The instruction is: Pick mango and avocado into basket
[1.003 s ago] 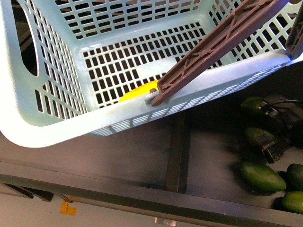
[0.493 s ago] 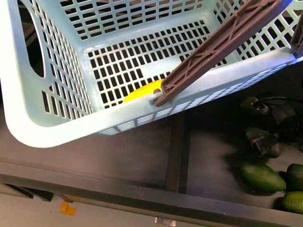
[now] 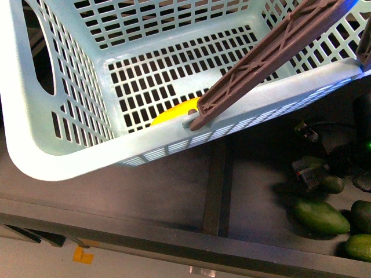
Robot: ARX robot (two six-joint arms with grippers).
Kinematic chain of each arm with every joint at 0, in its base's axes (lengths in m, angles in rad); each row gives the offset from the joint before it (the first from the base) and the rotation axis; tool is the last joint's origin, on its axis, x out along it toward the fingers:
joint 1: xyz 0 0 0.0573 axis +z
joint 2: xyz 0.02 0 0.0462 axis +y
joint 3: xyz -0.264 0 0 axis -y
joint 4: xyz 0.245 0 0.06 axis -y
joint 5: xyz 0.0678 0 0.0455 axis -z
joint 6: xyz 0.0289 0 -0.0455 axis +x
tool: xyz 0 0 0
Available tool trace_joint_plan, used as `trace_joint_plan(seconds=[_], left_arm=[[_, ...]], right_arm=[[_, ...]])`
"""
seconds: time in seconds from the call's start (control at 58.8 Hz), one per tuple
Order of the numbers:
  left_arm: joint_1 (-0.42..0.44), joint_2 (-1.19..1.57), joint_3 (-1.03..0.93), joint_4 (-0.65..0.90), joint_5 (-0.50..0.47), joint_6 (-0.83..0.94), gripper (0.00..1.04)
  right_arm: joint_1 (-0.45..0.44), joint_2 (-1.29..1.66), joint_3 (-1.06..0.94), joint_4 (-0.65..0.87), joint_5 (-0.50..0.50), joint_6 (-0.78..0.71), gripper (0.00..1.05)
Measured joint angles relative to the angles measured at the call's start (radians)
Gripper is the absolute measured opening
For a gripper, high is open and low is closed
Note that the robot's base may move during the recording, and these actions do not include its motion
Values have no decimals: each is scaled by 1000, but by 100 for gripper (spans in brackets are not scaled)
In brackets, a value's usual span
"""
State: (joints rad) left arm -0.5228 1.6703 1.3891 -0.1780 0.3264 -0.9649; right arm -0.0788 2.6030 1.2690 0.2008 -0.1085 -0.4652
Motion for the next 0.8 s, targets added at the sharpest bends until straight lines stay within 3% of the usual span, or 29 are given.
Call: trace_joint_plan(seconds=[0.204,0.306,0.799], left_arm=[[0,0,0,0,-1,0,15],[0,0,0,0,-1,0,15],[0,0,0,0,-1,0,15]], right_arm=[[0,2,5,2,1,9,61],[0,2,5,2,0,11,52],[-24,-19,-32,43,-25,46,51]])
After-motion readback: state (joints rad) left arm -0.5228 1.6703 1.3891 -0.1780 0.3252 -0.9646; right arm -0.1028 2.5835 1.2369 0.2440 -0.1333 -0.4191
